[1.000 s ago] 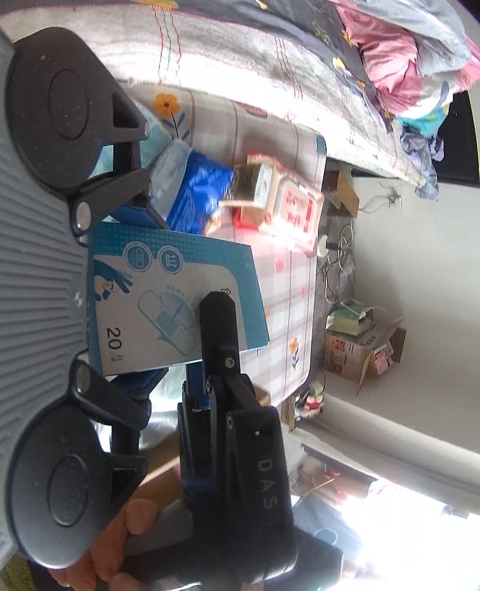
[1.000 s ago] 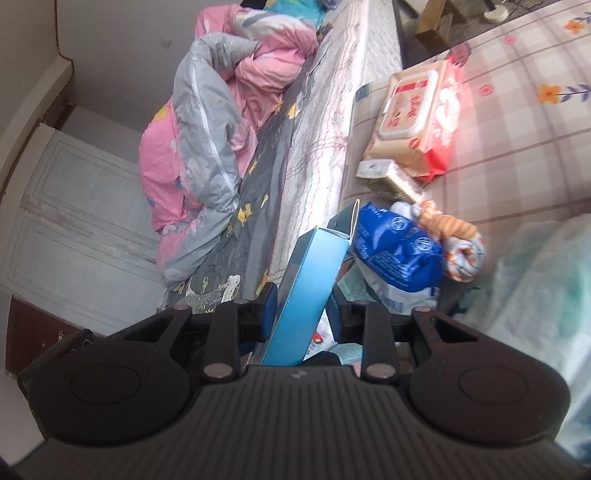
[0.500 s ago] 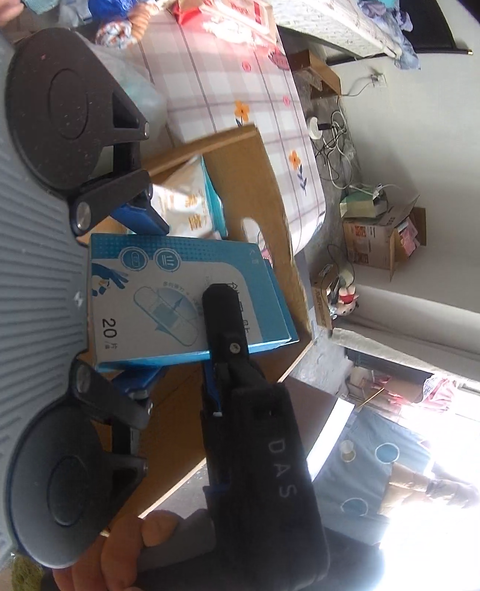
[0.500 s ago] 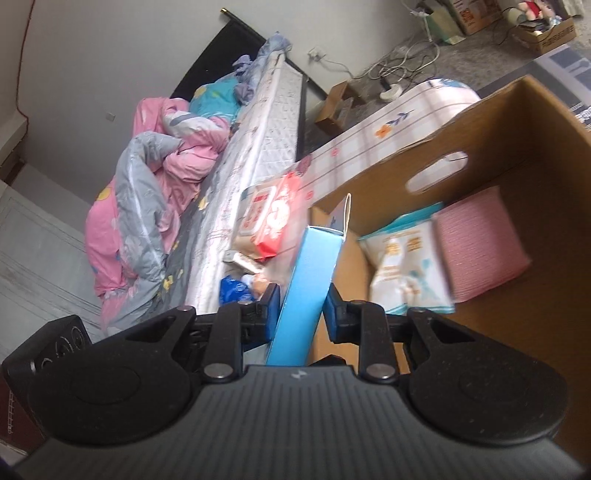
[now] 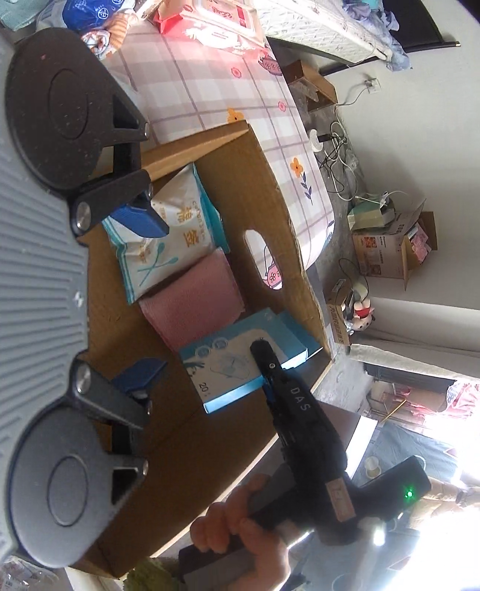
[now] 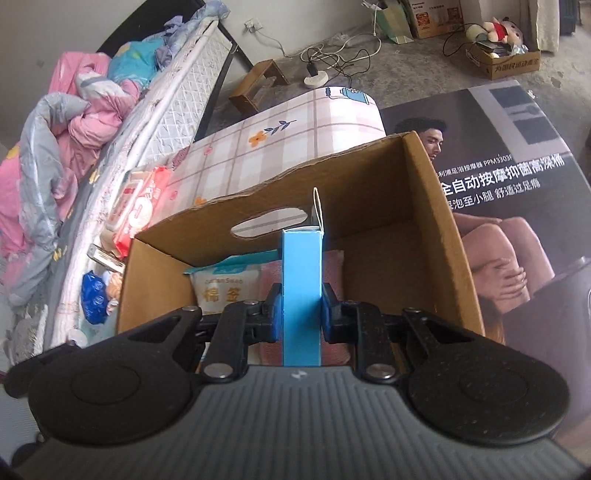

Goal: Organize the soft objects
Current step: 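Lower the bandage box into the cardboard box and open the right tool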

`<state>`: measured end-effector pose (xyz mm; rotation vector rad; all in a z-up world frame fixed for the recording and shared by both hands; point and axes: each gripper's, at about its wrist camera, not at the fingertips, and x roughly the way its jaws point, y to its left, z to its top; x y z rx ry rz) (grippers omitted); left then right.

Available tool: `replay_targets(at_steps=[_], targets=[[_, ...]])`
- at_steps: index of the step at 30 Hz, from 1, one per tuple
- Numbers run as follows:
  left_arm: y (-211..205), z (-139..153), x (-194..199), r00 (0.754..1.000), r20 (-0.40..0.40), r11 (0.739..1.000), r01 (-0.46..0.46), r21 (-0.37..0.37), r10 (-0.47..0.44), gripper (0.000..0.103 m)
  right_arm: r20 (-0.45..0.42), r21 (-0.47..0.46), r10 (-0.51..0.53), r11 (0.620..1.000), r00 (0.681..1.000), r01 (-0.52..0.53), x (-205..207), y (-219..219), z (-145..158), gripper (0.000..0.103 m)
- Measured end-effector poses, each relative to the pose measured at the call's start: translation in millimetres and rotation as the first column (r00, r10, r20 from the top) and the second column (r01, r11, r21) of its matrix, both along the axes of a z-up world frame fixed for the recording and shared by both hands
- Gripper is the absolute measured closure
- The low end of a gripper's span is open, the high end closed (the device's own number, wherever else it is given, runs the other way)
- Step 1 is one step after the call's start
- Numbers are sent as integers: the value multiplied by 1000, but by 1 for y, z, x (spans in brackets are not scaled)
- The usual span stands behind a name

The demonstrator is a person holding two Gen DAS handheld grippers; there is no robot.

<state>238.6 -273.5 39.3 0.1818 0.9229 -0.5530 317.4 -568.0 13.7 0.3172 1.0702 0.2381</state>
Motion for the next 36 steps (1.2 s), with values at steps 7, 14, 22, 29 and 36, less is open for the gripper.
replay_targets(at_steps=[7,14,22,29,36], targets=[[12,4,0,1000,4,1000,-19,3,19,30,17,-170,55,984,998,-51,18,15,-7,83],[22,7,-6,1000,13,1000,-28,-2,28,30,166,-287,37,958,985,12,-6,15,27,68],[47,21,-17,998,51,999,-47,-24,48,30,178,-156,35,988,983,-6,-52,18,36,85],[59,20,-20,998,35,998,-56,-32,57,30,101,-311,-62,946,993,90,-39,28,-3,90],[70,23,-17,996,40,996,-72,-55,74,30,120,-497,-68,859,991,119,-26,39,-12,90]])
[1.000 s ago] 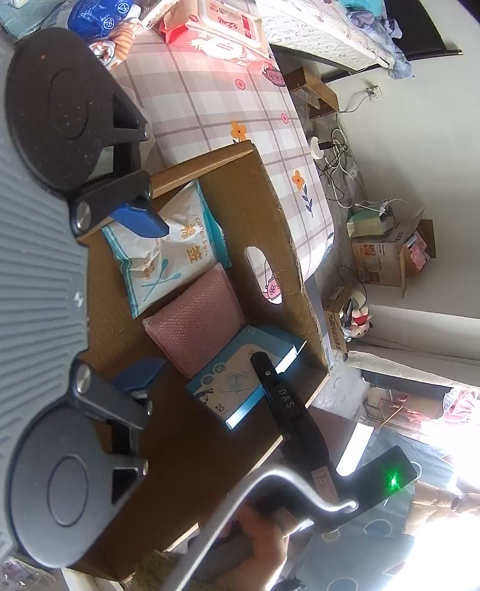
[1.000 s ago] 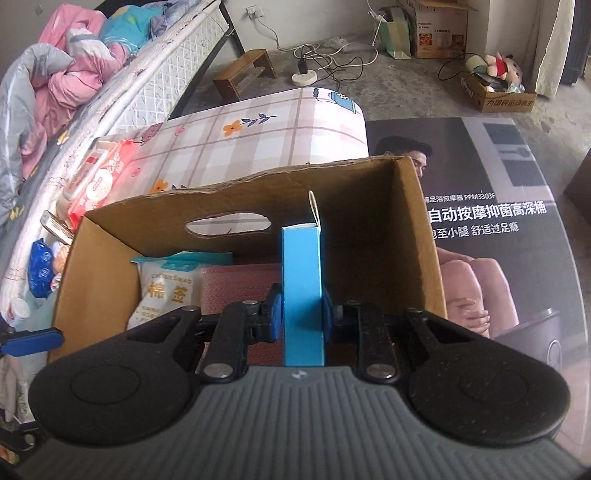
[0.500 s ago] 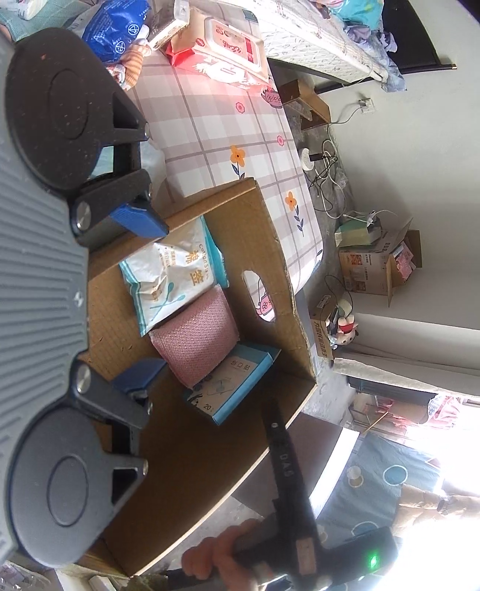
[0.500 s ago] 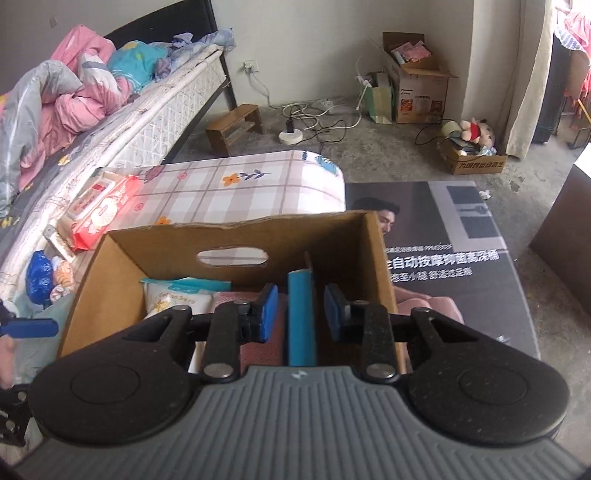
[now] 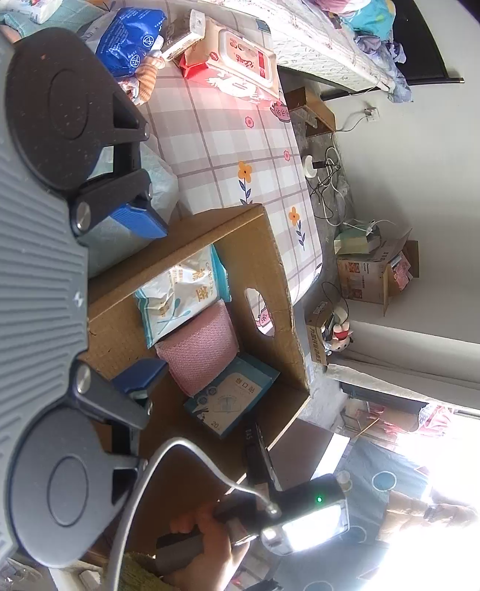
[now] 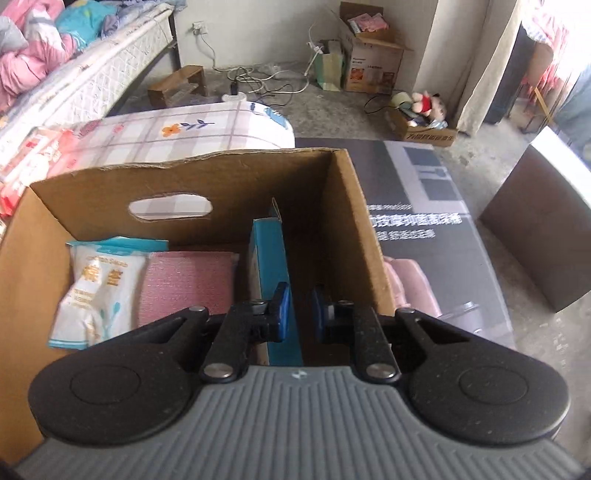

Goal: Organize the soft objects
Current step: 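Lower the bandage box into the cardboard box and open the right tool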

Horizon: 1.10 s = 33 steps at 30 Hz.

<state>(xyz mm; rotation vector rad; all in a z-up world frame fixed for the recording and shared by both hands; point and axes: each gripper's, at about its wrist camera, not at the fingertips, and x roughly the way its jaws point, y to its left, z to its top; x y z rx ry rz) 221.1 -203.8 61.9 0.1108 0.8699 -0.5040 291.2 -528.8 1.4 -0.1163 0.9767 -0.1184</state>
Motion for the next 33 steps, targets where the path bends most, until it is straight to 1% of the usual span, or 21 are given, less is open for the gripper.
replay_targets(at_steps=[1,2,4,6,8,9,10,11,13,14,15,16,18,21,22,23,25,27,29,31,33], targets=[[2,0,0,1000,1,1000,-1,-2,1,30,-4,-45,-3,999,1000,2,3,1,-3,92],[3,0,-1,1000,3,1000,-2,-4,2,30,-11,-78,2,997,1000,-3,4,4,-6,98],[4,0,-1,1000,3,1000,-2,-5,2,30,-21,-135,20,991,1000,-22,7,10,-13,100],[5,0,-1,1000,3,1000,-3,-4,3,30,-40,-167,39,985,998,-45,8,17,-19,101],[7,0,-1,1000,2,1000,-8,-6,8,30,-52,-201,47,978,998,-56,10,23,-25,96],[8,0,-2,1000,1,1000,-10,-7,10,30,-54,-214,51,975,997,-61,11,26,-28,96],[10,0,-2,1000,0,1000,-12,-10,12,30,-58,-207,59,976,997,-69,14,25,-30,97],[11,1,-2,1000,-1,1000,-12,-13,12,30,-79,-170,56,983,995,-69,17,23,-33,98],[13,2,-5,1000,2,1000,-15,-20,15,29,-142,-64,47,996,989,-57,24,17,-45,99],[14,3,-6,1000,5,1000,-15,-21,15,29,-149,-67,51,996,988,-61,24,19,-49,101],[16,4,-7,1000,10,1000,-15,-19,15,28,-139,-107,55,992,989,-71,22,24,-52,101],[18,5,-8,1000,19,1000,-15,-17,15,27,-122,-127,66,988,990,-82,20,28,-50,99],[20,7,-9,999,32,1000,-14,-20,15,24,-87,-108,63,991,994,-73,15,28,-39,99],[25,11,-12,999,45,999,-26,-34,28,24,-14,-114,46,992,999,-47,4,26,-13,99],[27,12,-13,998,49,999,-30,-41,32,24,9,-99,44,994,999,-43,-1,26,-3,99],[29,14,-14,998,53,998,-35,-47,37,24,24,-61,47,997,999,-46,-6,25,6,97],[35,18,-17,997,62,997,-52,-59,56,24,44,53,73,996,996,-75,-17,25,23,96],[42,22,-20,995,71,995,-70,-73,76,23,41,171,126,977,991,-131,-24,32,32,93],[51,25,-23,992,78,993,-90,-83,96,23,29,251,181,951,983,-182,-27,43,34,84],[62,27,-24,990,81,990,-108,-86,115,22,9,261,215,942,976,-210,-25,61,29,81],[69,27,-26,989,79,989,-122,-79,128,22,-22,259,204,947,979,-191,-19,68,21,81]])
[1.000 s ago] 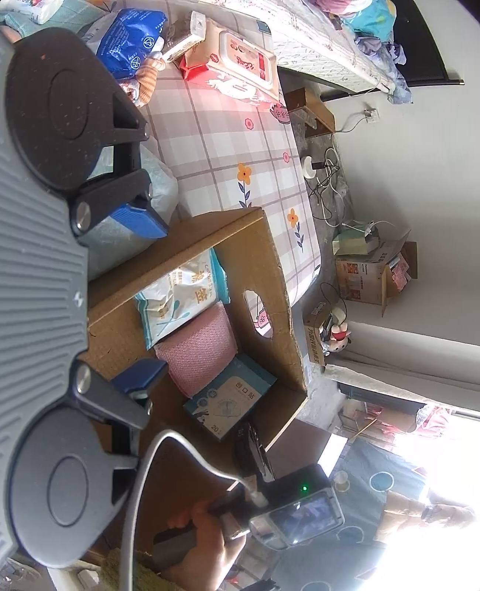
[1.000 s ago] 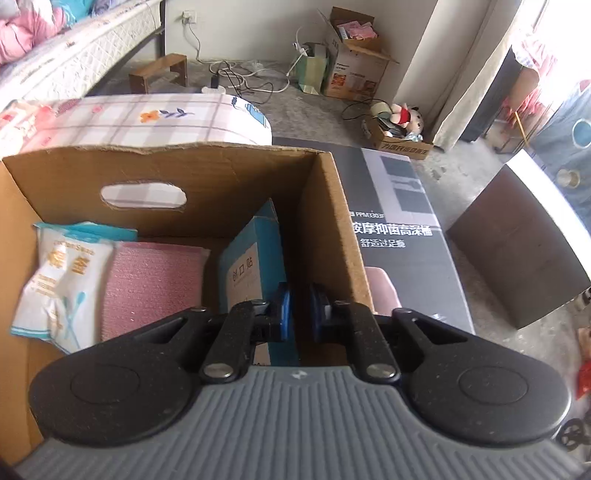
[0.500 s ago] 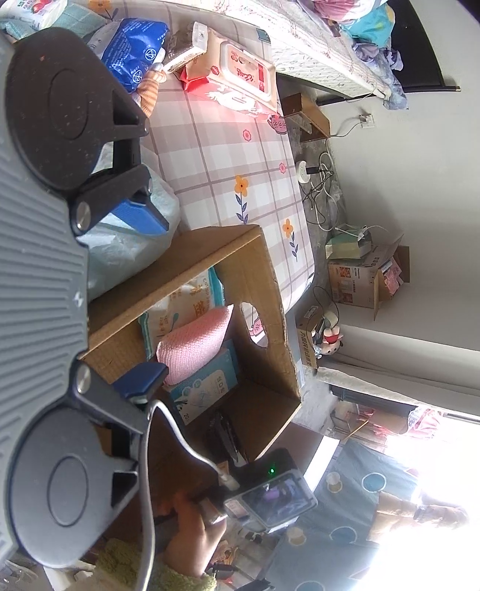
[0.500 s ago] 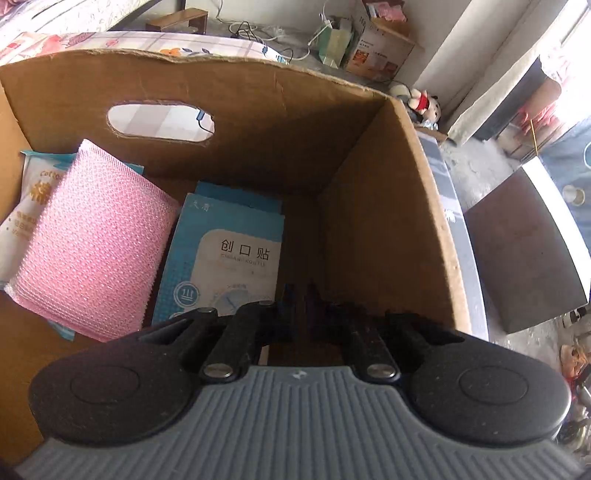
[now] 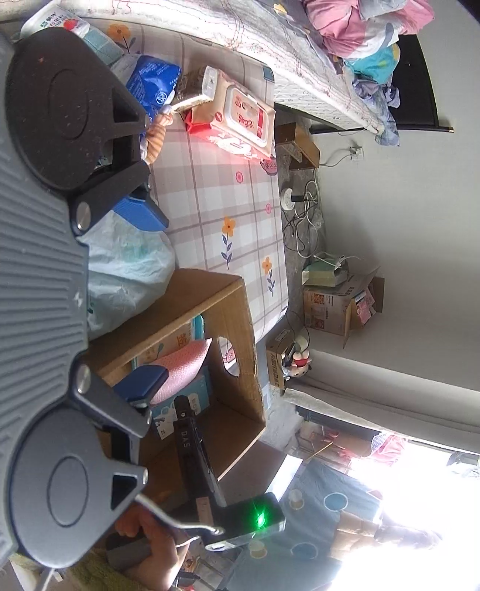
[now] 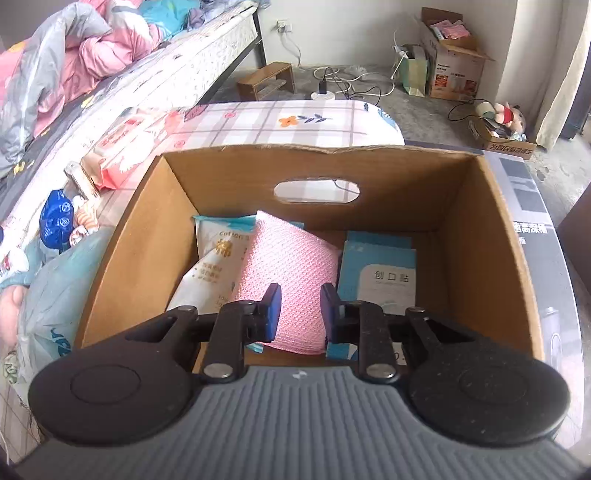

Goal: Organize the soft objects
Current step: 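Withdraw the right tool from the box and move it over the bed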

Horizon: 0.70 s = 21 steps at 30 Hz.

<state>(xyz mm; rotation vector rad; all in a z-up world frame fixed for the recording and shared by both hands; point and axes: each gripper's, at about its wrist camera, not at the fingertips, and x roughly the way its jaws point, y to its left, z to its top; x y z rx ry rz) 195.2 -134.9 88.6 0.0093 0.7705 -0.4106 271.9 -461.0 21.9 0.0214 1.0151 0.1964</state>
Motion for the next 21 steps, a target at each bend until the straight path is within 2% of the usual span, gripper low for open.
replay_targets(at_steps=[3,5,7,8,11,15,18,21], targets=[[9,-1,-1,1000,-4,1000,-13,10,13,22,-85,112,-102,988,991,111,21,-16,-20,81],[14,-1,-1,1000,-7,1000,-19,9,19,22,-149,220,-158,957,976,188,32,-30,-37,81],[18,-2,1,1000,-10,1000,-26,3,26,22,-227,285,-189,925,955,250,40,-42,-54,80],[20,-2,2,1000,-10,1000,-27,-1,27,22,-244,305,-204,912,948,274,40,-46,-57,75],[21,-3,3,1000,-14,1000,-28,-11,28,22,-251,302,-230,904,940,302,38,-52,-59,72],[19,-5,3,1000,-18,1000,-14,-20,14,22,-234,198,-285,922,930,332,39,-57,-66,72],[18,-7,2,1000,-18,1000,-7,-13,7,22,-237,226,-298,909,925,351,34,-59,-63,72],[20,-7,3,1000,-21,1000,-11,-7,11,22,-177,263,-267,915,947,307,27,-51,-46,72]])
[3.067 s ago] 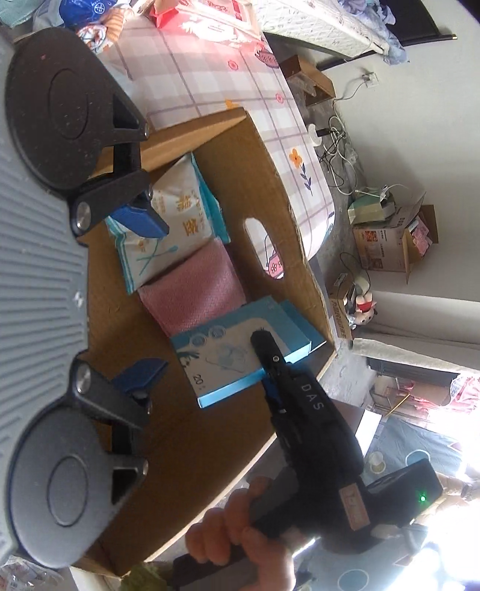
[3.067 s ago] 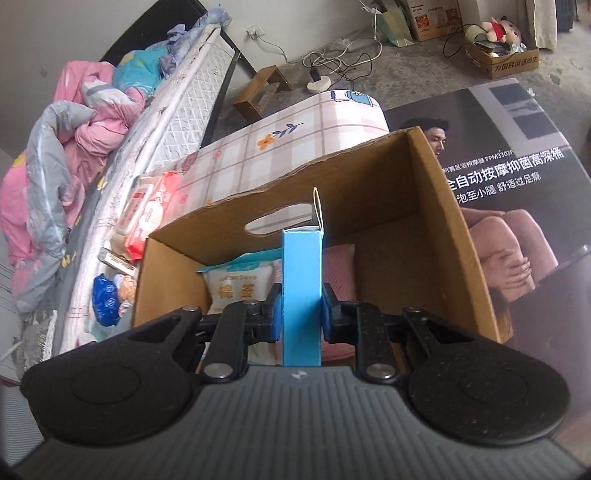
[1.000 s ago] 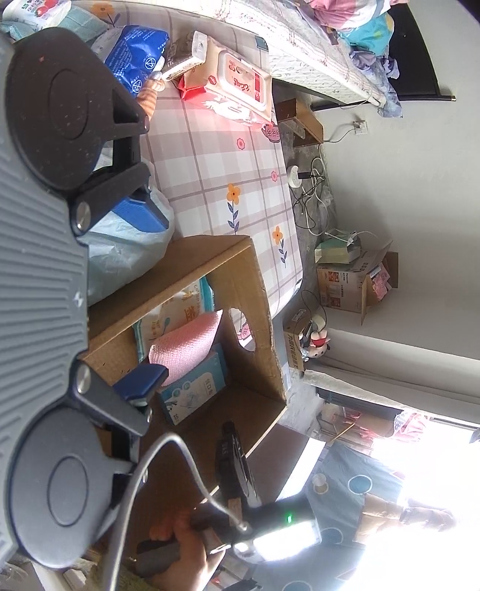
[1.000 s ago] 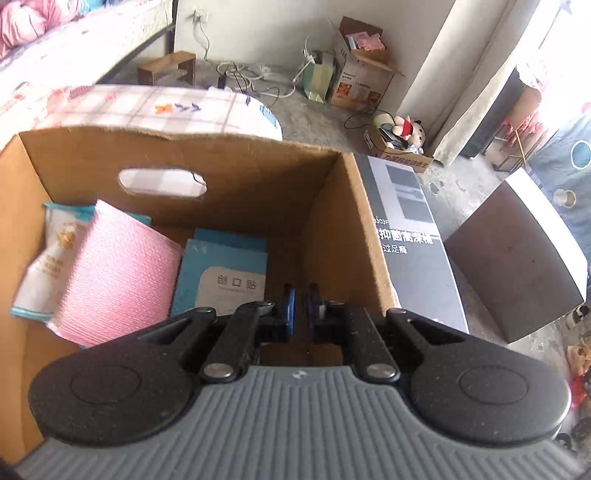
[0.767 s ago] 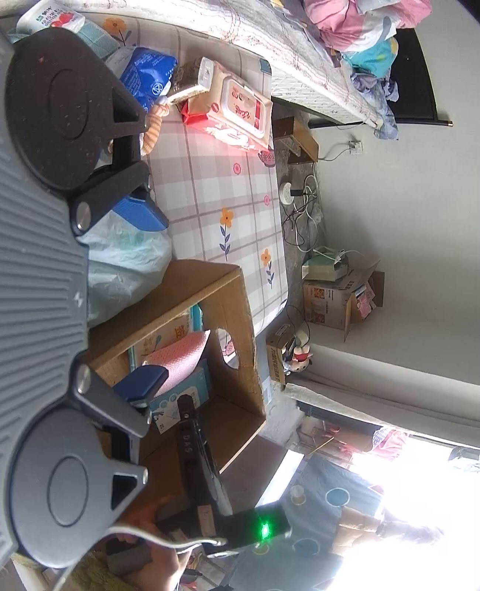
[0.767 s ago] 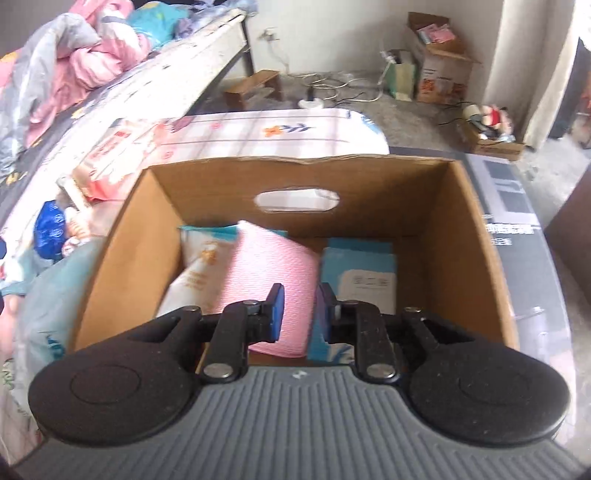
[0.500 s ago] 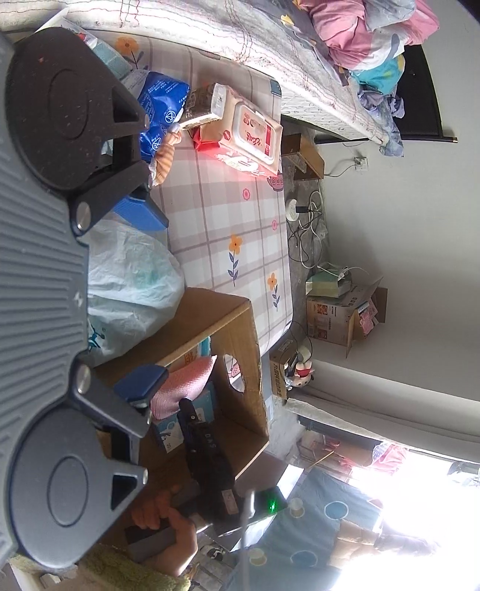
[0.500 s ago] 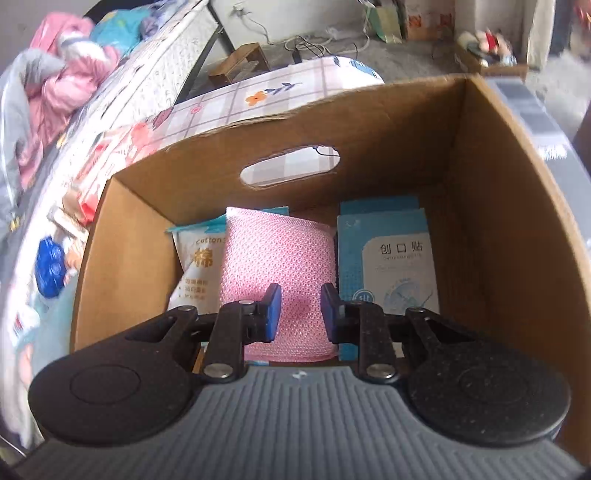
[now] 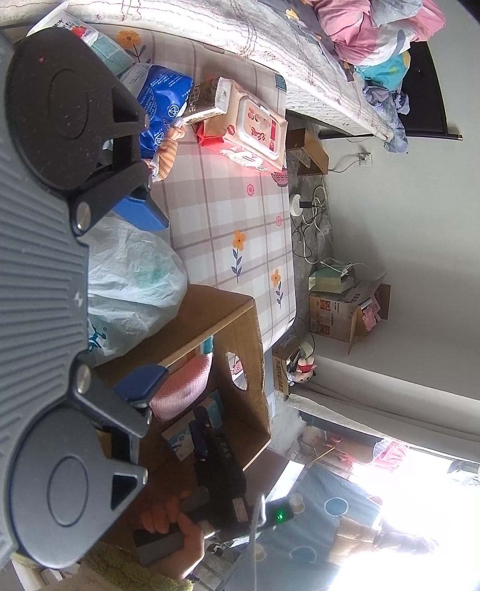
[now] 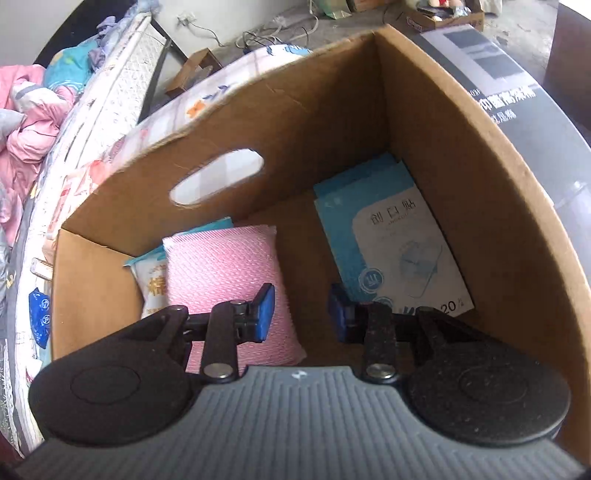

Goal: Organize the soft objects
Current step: 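Withdraw the right tool from the box and move it over the bed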

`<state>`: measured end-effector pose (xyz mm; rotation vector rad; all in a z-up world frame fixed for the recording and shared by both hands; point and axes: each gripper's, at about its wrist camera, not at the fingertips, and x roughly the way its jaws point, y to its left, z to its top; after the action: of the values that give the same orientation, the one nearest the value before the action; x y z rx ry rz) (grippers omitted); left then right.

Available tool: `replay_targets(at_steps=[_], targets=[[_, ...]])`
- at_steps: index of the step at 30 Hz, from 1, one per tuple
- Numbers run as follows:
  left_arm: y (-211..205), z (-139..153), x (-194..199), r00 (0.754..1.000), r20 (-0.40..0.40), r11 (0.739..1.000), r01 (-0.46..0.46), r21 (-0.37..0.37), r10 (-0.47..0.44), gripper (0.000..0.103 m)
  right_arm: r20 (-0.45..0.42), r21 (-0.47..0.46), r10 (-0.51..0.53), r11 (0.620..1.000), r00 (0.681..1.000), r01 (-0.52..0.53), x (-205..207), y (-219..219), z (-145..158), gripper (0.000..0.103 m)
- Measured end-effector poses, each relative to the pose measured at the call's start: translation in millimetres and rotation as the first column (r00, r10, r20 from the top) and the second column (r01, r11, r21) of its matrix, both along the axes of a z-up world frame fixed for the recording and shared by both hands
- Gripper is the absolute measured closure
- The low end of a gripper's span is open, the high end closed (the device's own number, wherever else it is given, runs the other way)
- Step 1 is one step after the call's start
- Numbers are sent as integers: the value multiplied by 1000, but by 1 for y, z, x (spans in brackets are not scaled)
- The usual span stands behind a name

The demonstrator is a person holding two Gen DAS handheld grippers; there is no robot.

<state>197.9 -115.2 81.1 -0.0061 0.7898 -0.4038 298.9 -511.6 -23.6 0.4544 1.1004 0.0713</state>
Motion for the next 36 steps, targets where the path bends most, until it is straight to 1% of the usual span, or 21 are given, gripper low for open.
replay_targets(at_steps=[2,3,5,6,8,10,11,13,14,17,20,22,24,27,28,29,32,33,34,35,36], targets=[[1,0,0,1000,-1,1000,-5,1,5,22,58,42,58,997,997,-60,-4,11,18,72],[2,1,0,1000,-1,1000,-8,2,8,22,80,43,96,994,992,-100,-7,16,30,72],[2,1,-1,1000,-1,1000,-11,6,11,22,100,12,178,984,979,-180,-9,36,39,72],[2,1,-2,1000,-1,1000,-14,8,14,22,96,-9,215,976,972,-215,-5,45,41,72],[3,0,-3,1000,-5,1000,-18,11,18,22,54,-97,257,963,965,-251,-2,60,37,72],[4,-2,-5,1000,-12,1000,-20,17,21,22,-3,-222,252,943,968,-247,2,71,28,72],[5,-2,-6,1000,-14,1000,-22,19,22,22,-19,-264,245,934,969,-241,4,73,24,72],[8,-3,-9,1000,-17,999,-24,25,24,21,-29,-304,222,927,975,-220,4,68,16,72],[9,-3,-10,1000,-16,999,-25,29,26,21,-25,-307,212,929,977,-209,3,67,16,72],[14,-1,-16,999,-3,998,-39,45,39,19,16,-249,223,945,975,-212,-1,65,20,72],[22,0,-22,998,0,997,-55,47,55,18,33,-264,236,939,971,-219,-1,70,19,72],[28,3,-28,998,1,997,-61,47,61,17,38,-252,218,946,975,-201,0,70,19,72],[36,5,-35,998,10,997,-67,49,67,16,65,-232,202,955,977,-183,-4,67,26,72],[49,8,-47,996,42,996,-76,56,74,12,131,-174,180,972,975,-157,-25,66,51,70],[54,8,-52,996,55,995,-79,61,76,12,158,-151,171,977,973,-148,-36,66,60,66],[58,9,-57,995,65,994,-83,69,79,12,180,-137,165,980,970,-141,-45,66,68,59],[72,9,-73,993,92,993,-85,84,77,11,259,-108,145,987,955,-120,-84,72,94,48],[77,8,-79,993,95,994,-78,82,70,9,287,-99,139,988,948,-115,-100,75,102,46],[82,7,-83,994,86,995,-70,78,63,5,309,-88,131,990,942,-109,-114,77,107,40],[88,5,-87,996,70,996,-67,65,62,4,332,-75,120,992,936,-100,-128,80,111,35],[93,4,-90,996,58,996,-68,49,66,4,351,-62,113,993,929,-97,-141,83,115,33]])
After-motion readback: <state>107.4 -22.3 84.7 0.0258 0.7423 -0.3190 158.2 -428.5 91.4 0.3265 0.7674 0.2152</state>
